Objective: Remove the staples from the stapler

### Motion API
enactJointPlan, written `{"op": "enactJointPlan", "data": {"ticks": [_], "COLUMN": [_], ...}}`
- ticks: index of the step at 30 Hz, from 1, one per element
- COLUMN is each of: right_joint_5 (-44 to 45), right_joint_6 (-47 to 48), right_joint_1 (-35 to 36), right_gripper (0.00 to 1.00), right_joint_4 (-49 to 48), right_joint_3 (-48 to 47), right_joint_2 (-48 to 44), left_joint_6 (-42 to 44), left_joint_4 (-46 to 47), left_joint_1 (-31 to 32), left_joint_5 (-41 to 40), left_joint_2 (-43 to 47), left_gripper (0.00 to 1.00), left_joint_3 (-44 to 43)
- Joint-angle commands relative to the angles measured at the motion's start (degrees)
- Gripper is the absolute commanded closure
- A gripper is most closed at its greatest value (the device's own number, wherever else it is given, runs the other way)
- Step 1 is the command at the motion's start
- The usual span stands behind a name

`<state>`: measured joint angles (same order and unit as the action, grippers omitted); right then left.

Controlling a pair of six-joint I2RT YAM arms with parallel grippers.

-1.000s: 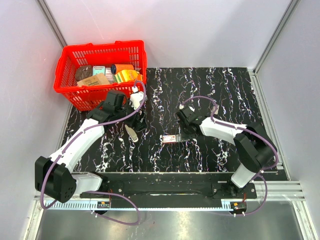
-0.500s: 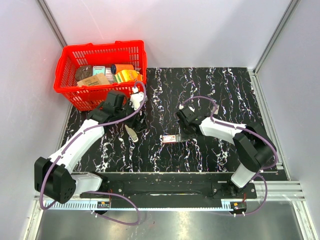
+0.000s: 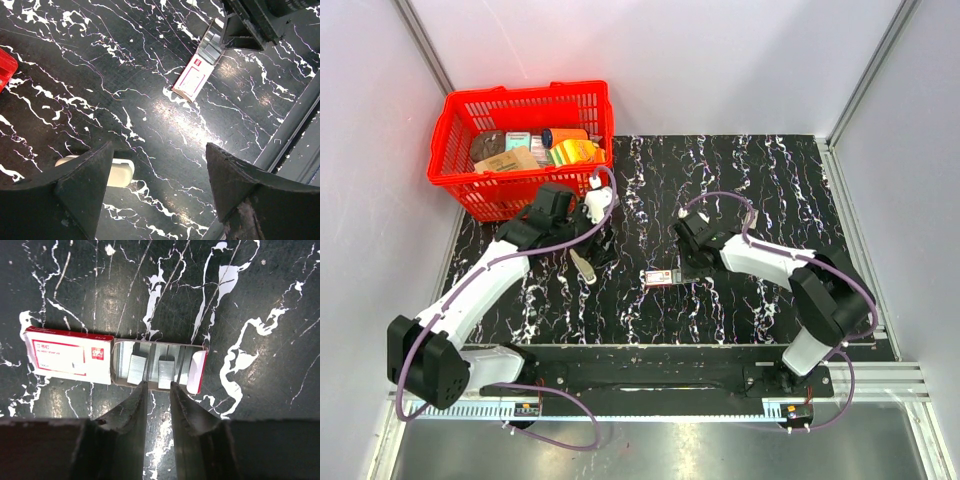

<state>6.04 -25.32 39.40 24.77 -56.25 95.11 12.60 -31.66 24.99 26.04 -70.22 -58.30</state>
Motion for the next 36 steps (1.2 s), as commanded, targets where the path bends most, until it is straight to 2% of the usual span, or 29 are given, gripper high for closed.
{"op": "enactJointPlan", "data": {"ticks": [1,5,7,11,17,29,36], "right_joint_5": [0.80,5.02,4.42,-0.32,-10.78,-16.15,-17.82], "right_joint_6": [0.27,0.36,-0.08,-2.01,-4.03,-6.84,-7.64], "right_joint_1": [0.51,-0.37,-2.91,-8.27,-12.85,-15.58,-16.19], "right_gripper": [0.72,0.78,0.79,0.80,0.79,0.81,0.82], "right_joint_4": [1.15,2.65,2.91,2.13,-6.30,-15.10,-16.86], "right_joint_3": [-2.90,-2.38,-1.50,1.92,8.34,11.51,13.27], "right_joint_2": [-6.16,-11.07,-12.05,-11.97,-10.65,-4.06,-4.06], "left_joint_6": [1.81,4.44,5.94,8.84,11.65,11.92,12.80], "left_joint_4": [1.51,3.09,4.23,7.92,11.79,18.21,18.83], "left_joint_1": [1.11,3.56,5.32,7.17,8.49,16.22,17.63], "left_joint_5": [-1.87,-5.54,-7.84,-11.53,-14.08,-21.91,-23.75], "left_joint_2": [0.17,-2.90,-4.48,-8.44,-14.33,-20.48,-23.91], "left_gripper": [0.21,0.21,0.21,0.21,0.21,0.25,0.25], "left_joint_3": [0.21,0.90,1.61,3.02,3.81,5.75,4.08]}}
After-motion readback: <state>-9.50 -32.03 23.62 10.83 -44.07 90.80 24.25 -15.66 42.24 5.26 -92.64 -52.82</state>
